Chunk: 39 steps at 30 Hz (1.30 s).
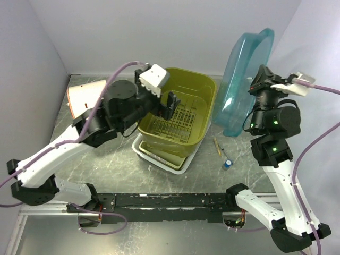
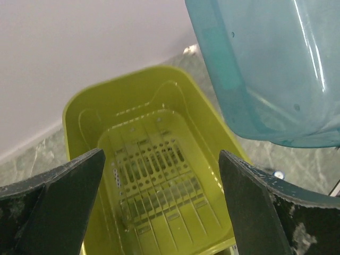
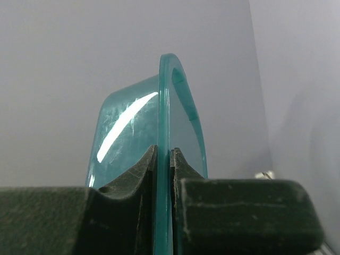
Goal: Turn the large container upside down
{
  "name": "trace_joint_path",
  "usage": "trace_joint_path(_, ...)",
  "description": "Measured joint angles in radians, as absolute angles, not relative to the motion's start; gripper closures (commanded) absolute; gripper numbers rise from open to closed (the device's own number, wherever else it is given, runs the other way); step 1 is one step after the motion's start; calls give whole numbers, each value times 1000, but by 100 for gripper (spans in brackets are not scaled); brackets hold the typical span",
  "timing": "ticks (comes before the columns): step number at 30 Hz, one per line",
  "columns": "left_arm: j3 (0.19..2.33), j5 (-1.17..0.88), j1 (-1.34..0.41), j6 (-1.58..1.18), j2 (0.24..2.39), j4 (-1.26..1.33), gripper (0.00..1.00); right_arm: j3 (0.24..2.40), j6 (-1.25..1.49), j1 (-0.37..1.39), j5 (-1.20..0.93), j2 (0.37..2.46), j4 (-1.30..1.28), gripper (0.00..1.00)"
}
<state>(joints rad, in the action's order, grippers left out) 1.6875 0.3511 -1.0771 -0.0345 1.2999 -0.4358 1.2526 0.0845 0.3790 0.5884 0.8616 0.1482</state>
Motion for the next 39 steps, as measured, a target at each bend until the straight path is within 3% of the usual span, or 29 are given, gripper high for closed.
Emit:
trace_joint_path(8,1853,280,-947,-68,1470,-678,0,1114,41,379,666,825,24,100)
trace_joint_path(12,1852,199,-807,-110,1472,-715,1,1085,25,372,698,812,9,100)
trace_joint_path(17,1776,148,-780,-149,1417,-714,1,1057,48,301,661,852,4,100)
trace_joint_path(26,1754,145,-765,-181,1399,-712,0,1059,336,-266,123,1100,3,100)
trace_joint_path(39,1673,154,-763,-196,1364,-680,1,1047,657,-336,-350,1374,219,100)
